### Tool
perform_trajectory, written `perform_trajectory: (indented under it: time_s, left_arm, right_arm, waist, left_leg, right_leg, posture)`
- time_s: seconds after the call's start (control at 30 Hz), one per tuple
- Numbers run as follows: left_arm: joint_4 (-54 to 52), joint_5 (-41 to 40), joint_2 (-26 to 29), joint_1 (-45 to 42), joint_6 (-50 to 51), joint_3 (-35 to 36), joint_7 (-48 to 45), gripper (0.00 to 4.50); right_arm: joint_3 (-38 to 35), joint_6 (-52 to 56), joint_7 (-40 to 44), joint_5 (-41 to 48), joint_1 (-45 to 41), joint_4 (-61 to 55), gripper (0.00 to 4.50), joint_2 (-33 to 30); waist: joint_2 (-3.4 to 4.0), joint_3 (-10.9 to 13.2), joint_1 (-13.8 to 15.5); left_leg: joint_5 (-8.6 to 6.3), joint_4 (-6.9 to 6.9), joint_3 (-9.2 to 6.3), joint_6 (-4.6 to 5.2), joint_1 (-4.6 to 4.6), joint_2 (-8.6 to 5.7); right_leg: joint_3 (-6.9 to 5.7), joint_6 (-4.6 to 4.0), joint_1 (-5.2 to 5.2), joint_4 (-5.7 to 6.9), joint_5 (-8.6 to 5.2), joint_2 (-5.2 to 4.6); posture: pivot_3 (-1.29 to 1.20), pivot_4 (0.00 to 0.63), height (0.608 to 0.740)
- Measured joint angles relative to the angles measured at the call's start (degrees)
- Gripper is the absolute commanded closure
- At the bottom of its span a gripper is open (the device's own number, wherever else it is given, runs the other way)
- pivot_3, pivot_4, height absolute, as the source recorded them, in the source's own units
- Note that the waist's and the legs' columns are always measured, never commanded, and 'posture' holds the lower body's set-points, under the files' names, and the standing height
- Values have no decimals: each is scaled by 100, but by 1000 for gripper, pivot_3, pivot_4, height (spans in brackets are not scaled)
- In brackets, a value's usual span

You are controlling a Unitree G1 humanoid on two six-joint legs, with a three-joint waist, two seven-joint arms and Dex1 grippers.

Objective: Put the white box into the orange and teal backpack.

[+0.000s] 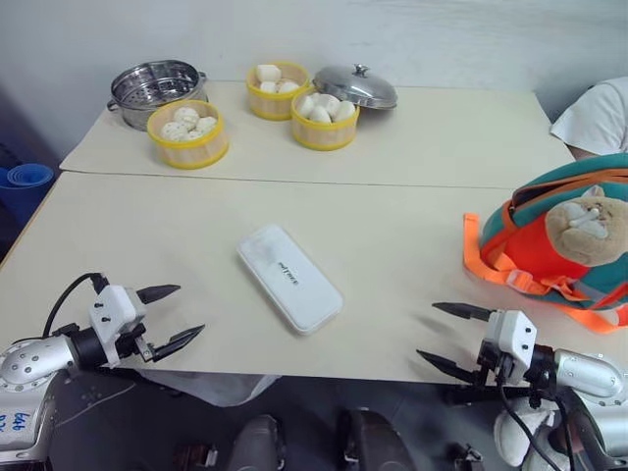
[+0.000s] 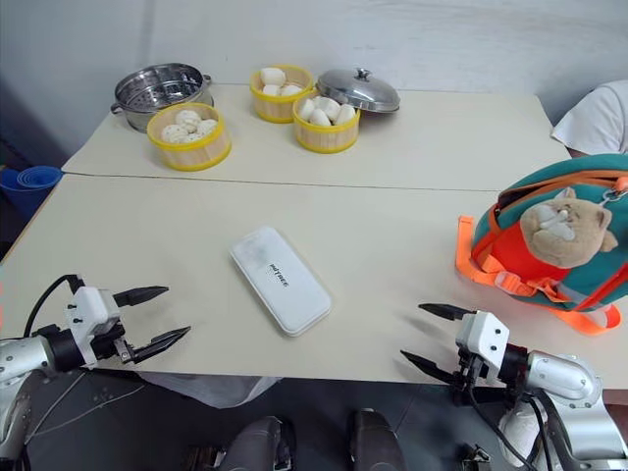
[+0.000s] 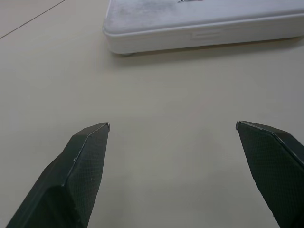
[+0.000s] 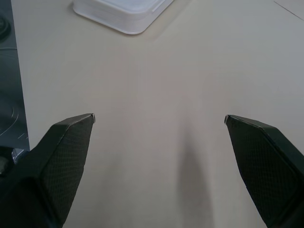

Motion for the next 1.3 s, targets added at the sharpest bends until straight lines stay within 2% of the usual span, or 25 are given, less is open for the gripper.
perform_trajectory:
  time_s: [0.07, 0.17, 0.2, 0.27, 0.43, 0.5, 0.6, 0.63, 0.77, 0.97, 1.13, 1.3]
  left_arm:
    - [-26, 10, -6, -9, -27, 1, 27, 23]
    - [-165, -281, -15, -185, 511, 1, 101, 23]
    - [-163, -360, 50, -331, 704, -19, 85, 416]
    - [-9, -408, 155, -835, 927, -25, 107, 884]
    - [1479, 88, 127, -2871, 835, -406, 579, 2501]
    - [2375, 502, -157, -3768, 634, -826, 714, 3151]
    - [3515, 951, -680, -4669, 266, -1471, 684, 4091]
    - [3959, 1103, -856, -4911, 82, -1649, 676, 4447]
    - [5084, 1464, -1251, -5459, -318, -1908, 828, 4479]
    - [5434, 1546, -1525, -5591, -614, -2119, 377, 4479]
    - [5043, 1461, -1441, -5306, -452, -2043, 61, 4479]
    - [3822, 1203, -1293, -4474, 106, -1890, -117, 4479]
  right_arm:
    - [0, 42, 14, 29, 12, -14, 0, -1]
    - [36, 339, 34, 213, 29, -231, 0, -1]
    - [78, 545, 38, 335, -2, -375, 380, -1]
    - [213, 1072, 3, 611, -148, -718, 907, -1]
    - [1072, 1865, 95, 608, -630, -1330, 2689, -20]
    - [1548, 1918, 111, 309, -943, -1316, 3404, 140]
    - [1986, 1904, 57, -8, -1455, -1252, 4429, 432]
    - [2126, 1862, 68, -136, -1577, -1155, 4500, 438]
    - [2448, 1928, 82, -438, -1807, -789, 4500, 613]
    - [2616, 2123, -151, -719, -2202, -677, 4500, 934]
    - [2582, 2122, -173, -770, -2200, -624, 4500, 914]
    - [2203, 2122, -157, -796, -2243, -313, 4500, 646]
  waist:
    - [0, 0, 6]
    - [0, 0, 10]
    - [0, 0, 13]
    - [0, 0, 25]
    - [-1, 0, 70]
    - [-3, 0, 121]
    - [-5, -1, 151]
    - [-7, -3, 148]
    - [-18, -3, 134]
    - [-20, -2, 147]
    - [-20, -2, 130]
    - [-20, -2, 132]
  left_leg:
    - [0, -1, 0, 0, 0, 0]
    - [1, 2, -1, 1, 0, 0]
    - [1, 4, -2, 1, 1, 0]
    - [4, 7, -4, 0, 1, 0]
    - [4, 12, -2, -2, 0, -2]
    - [-1, 29, 5, 5, -9, -5]
    - [-2, 51, 18, 7, -24, -11]
    - [-2, 57, 21, 6, -29, -11]
    - [-4, 91, 24, 10, -81, -8]
    - [-10, 125, 24, 19, -88, -8]
    - [-11, 124, 21, 19, -85, -7]
    - [-12, 123, 19, 19, -82, -7]
  right_leg:
    - [-1, 0, 0, 0, 0, 0]
    - [-1, 0, 2, 2, 0, 0]
    - [-2, 0, 3, 5, 0, 0]
    - [-4, 0, 3, 9, 0, -1]
    - [-14, 5, 2, 15, 3, 1]
    - [-18, 13, -2, 18, 7, 3]
    - [-16, 34, -7, 13, 19, 5]
    - [-17, 40, -8, 8, 22, 5]
    - [-18, 55, -43, 23, 30, 10]
    - [-21, 60, -40, 17, 33, 5]
    - [-18, 63, -37, 18, 35, 4]
    - [-15, 63, -34, 20, 35, 0]
  posture:
    - [0, 150, 740]
    - [0, 150, 740]
    - [0, 150, 740]
    - [0, 150, 740]
    - [0, 150, 740]
    - [0, 150, 740]
    - [0, 150, 740]
    - [0, 150, 740]
    - [0, 150, 740]
    - [0, 150, 740]
    - [0, 150, 740]
    - [0, 150, 740]
